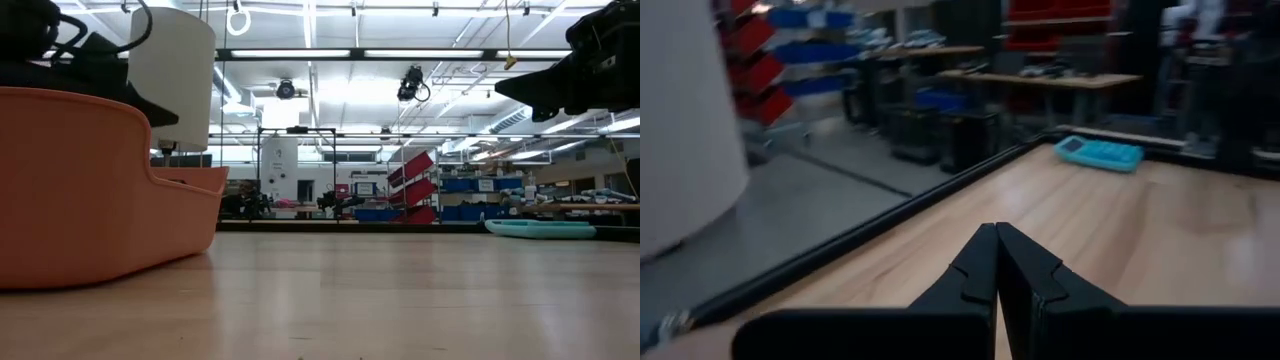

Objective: Sort batteries
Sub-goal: Return to Home Position

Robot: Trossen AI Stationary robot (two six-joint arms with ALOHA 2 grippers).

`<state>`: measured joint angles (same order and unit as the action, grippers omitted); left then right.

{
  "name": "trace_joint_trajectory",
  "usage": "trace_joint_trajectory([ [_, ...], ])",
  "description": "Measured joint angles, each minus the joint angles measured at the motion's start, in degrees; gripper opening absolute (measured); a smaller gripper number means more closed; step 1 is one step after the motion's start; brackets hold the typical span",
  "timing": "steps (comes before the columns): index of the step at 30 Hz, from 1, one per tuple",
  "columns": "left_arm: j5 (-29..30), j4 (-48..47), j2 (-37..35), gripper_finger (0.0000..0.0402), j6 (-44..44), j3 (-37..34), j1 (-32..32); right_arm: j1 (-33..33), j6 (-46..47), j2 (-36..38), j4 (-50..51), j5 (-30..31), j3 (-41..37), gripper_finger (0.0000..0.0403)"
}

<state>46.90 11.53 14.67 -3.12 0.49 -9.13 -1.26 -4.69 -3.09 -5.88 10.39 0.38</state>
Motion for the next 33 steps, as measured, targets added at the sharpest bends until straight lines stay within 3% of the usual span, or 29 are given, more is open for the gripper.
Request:
trace_joint_trajectory([
  [7,-16.7,0.2,-6.5,0.0009,6.6,0.0,4.8,0.0,0.0,0.0,0.0,0.0,0.0,0.0],
  [11,-22.5,-1.9,-12.6,0.0009,7.4,0.0,7.4,0.0,0.0,0.0,0.0,0.0,0.0,0.0],
  [16,-24.0,-8.2,-14.6,0.0009,7.7,0.0,8.5,0.0,0.0,0.0,0.0,0.0,0.0,0.0],
  [33,-24.4,-5.8,-14.0,0.0009,8.7,0.0,8.9,0.0,0.0,0.0,0.0,0.0,0.0,0.0],
])
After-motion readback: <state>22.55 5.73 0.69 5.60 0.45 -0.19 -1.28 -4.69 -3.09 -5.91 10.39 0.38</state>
